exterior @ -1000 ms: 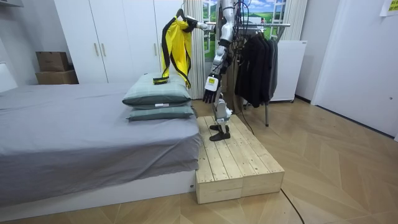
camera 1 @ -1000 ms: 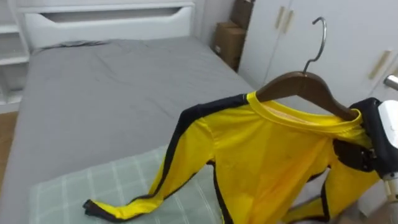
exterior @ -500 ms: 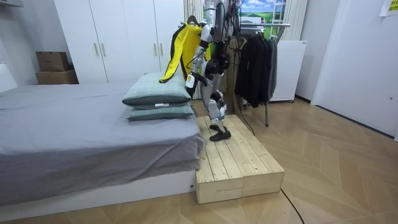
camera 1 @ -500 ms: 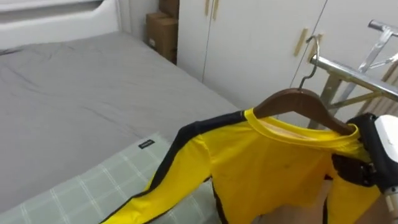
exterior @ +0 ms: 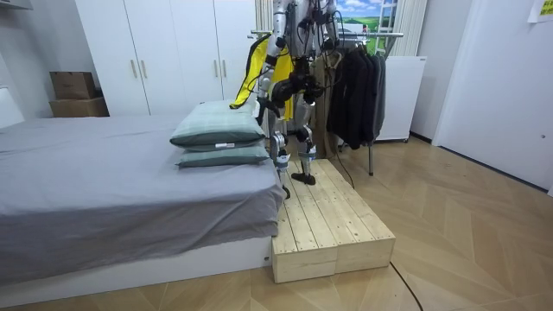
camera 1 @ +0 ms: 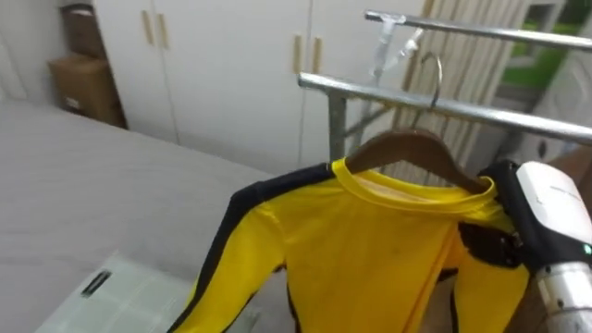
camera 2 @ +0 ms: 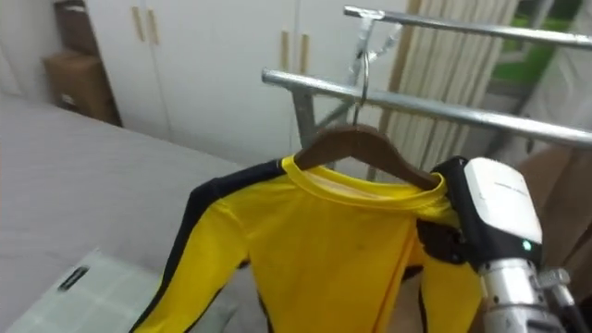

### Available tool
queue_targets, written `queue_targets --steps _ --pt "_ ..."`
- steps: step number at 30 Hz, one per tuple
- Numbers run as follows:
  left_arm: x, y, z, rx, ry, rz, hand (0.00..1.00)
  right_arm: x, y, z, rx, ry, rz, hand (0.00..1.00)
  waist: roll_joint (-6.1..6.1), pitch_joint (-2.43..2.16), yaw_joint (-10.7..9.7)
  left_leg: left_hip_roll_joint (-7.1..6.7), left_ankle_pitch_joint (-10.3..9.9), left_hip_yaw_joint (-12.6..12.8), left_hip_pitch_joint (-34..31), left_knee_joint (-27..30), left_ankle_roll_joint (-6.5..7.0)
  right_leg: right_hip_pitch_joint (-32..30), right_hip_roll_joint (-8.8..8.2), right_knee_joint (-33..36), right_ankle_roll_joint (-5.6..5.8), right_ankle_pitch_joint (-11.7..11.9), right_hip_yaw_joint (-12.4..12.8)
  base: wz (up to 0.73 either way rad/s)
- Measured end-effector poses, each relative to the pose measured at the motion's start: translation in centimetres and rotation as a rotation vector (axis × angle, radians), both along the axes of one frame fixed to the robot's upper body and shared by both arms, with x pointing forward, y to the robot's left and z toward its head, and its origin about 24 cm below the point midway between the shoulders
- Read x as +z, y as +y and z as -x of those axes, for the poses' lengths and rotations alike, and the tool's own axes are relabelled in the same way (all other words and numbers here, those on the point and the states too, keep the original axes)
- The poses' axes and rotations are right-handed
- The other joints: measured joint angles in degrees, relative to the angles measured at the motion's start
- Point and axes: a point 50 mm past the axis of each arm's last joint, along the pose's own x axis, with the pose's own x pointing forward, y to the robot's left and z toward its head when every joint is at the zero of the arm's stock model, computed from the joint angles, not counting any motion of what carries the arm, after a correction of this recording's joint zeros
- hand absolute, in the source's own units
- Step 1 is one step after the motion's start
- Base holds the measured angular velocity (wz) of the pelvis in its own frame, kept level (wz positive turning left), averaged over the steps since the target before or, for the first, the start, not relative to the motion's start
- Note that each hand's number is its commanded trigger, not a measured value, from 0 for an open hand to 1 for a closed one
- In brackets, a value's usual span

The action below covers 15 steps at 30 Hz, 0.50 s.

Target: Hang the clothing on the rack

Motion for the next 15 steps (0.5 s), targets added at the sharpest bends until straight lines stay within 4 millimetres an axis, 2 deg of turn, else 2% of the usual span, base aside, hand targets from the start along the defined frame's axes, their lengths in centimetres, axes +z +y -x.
queue_targets --steps 1,2,6,10,11,12,13,15 --pt "0.0 0.0 0.2 0.007 0.007 0.001 0.0 0.0 0.0 0.0 -0.004 0.002 -0.005 1.0 -0.24 0.26 0.2 0.33 -0.3 1.7 -0.1 0.0 0.38 -0.2 -0.33 -1.5 0.17 1.0 -0.8 -0.85" --pt "0.0 0.0 0.2 0.007 0.009 0.001 0.0 -0.1 -0.1 0.0 -0.009 0.005 -0.007 1.0 -0.3 0.41 0.0 0.34 -0.4 2.1 -0.2 0.0 0.53 -0.3 -0.57 -2.1 0.28 1.4 -1.2 -0.52" --pt "-0.2 -0.6 0.3 -0.027 0.028 0.013 0.0 -0.1 -0.3 0.0 -0.027 0.009 -0.008 1.0 -0.34 0.56 -0.3 0.27 -0.9 5.4 -1.1 0.3 1.42 -2.1 -1.0 -3.2 0.76 2.7 -1.4 -0.39" --pt "-0.4 -1.0 1.2 -0.016 0.063 0.026 0.0 -0.2 -0.1 0.0 -0.019 0.028 -0.018 1.0 0.04 0.8 0.6 0.66 -1.9 9.5 0.6 -0.3 1.69 -2.4 -0.76 -3.1 0.89 2.9 -1.3 -0.45" --pt "-0.4 -1.1 1.3 -0.012 0.068 0.027 0.0 -0.3 0.0 0.0 -0.018 0.031 -0.021 1.0 0.2 0.9 0.9 1.03 -2.1 10.4 1.0 -0.4 1.71 -2.4 -0.72 -3.2 0.76 3.0 -2.0 -0.7" --pt "-0.5 -1.2 1.6 -0.008 0.079 0.03 0.0 -0.3 0.2 -0.1 -0.016 0.031 -0.031 1.0 0.47 1.02 2.1 1.5 -2.8 12.2 1.6 -0.6 1.56 -2.6 -1.02 -3.3 0.1 3.5 -5.5 -0.73" --pt "-0.5 -1.3 1.9 -0.005 0.093 0.032 0.0 -0.5 0.6 -0.2 -0.006 0.031 -0.048 1.0 0.57 1.03 2.2 1.96 -3.2 13.3 2.0 -0.6 1.39 -2.9 -1.3 -3.3 -0.4 3.8 -8.3 -0.69" --pt "-0.5 -1.2 2.1 -0.002 0.104 0.03 0.0 -0.8 1.1 -0.2 0.009 0.044 -0.054 1.0 0.61 1.0 1.7 1.97 -3.3 13.7 2.2 -0.8 1.27 -2.8 -1.38 -3.4 -0.71 3.9 -9.4 -0.27"
